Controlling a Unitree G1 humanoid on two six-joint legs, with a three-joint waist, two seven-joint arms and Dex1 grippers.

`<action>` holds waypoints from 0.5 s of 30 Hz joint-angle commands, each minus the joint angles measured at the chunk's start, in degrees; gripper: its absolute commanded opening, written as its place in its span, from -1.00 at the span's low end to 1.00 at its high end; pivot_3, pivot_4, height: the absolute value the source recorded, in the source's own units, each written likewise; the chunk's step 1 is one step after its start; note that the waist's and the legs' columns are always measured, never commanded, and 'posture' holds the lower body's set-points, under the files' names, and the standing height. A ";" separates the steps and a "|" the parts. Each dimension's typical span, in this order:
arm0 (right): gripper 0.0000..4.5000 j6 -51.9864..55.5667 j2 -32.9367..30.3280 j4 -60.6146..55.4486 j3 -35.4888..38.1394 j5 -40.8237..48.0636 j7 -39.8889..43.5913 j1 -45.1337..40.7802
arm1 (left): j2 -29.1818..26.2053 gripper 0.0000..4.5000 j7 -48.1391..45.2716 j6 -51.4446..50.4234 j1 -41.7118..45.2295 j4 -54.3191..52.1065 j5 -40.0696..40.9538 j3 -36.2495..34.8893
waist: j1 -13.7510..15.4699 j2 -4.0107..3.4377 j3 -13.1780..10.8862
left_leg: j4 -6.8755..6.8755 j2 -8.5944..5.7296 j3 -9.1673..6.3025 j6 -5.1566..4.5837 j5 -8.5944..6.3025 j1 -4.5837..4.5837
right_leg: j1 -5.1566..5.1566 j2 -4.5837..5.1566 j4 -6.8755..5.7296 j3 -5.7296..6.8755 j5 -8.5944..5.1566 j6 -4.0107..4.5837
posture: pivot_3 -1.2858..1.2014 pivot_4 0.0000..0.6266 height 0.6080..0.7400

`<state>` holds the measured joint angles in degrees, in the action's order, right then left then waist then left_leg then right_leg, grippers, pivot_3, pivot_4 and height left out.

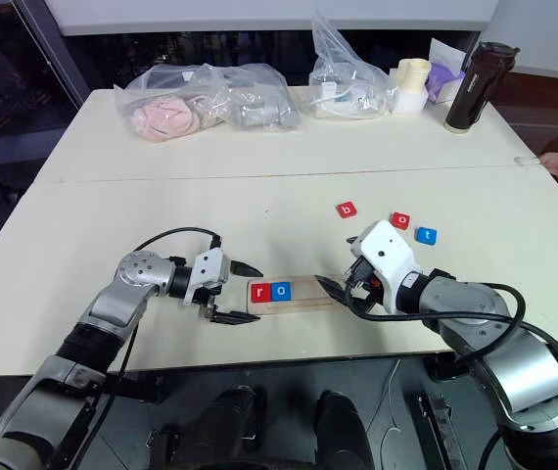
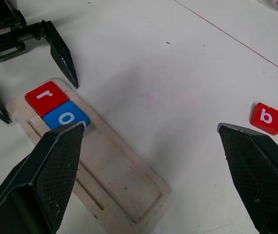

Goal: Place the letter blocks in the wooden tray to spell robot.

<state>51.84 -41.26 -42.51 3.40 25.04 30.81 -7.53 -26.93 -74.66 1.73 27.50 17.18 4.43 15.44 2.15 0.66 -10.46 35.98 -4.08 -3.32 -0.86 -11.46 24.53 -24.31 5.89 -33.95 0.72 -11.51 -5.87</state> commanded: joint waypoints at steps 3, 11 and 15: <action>1.00 -1.35 -0.31 -0.62 0.44 0.28 0.45 -1.63 | -6.69 1.00 -1.51 1.58 -2.77 3.14 -1.70 -0.33 | -0.95 -0.06 0.04 | -0.05 0.07 0.02 0.00 0.00 -0.04 | -0.02 0.00 0.00 0.03 0.00 -0.01 | 0.03 -0.52 0.97; 1.00 -3.44 0.55 3.05 -1.35 -0.95 0.64 -3.89 | -16.94 1.00 -4.13 -1.55 -7.72 -2.18 4.47 -5.15 | -3.41 -0.12 0.07 | -0.70 0.36 0.12 -0.01 0.01 -0.30 | -0.30 -0.02 -0.02 0.32 0.05 0.24 | 0.03 -0.52 0.97; 1.00 -5.28 2.03 7.98 -3.63 -3.67 -1.05 -7.97 | -18.99 1.00 -4.33 -7.34 -9.95 -7.92 9.80 -8.26 | -3.13 -0.12 0.05 | -0.74 0.58 0.11 -0.10 0.07 -0.26 | -0.38 -0.06 -0.06 0.73 0.10 0.62 | 0.03 -0.52 0.97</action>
<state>48.45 -39.75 -35.57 -0.06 22.87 30.92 -13.70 -44.73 -78.50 -2.26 18.62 10.83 12.74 8.66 -0.98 0.55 -10.41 35.25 -3.47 -3.19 -0.95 -11.40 24.29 -24.72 5.87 -33.99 1.56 -11.41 -5.25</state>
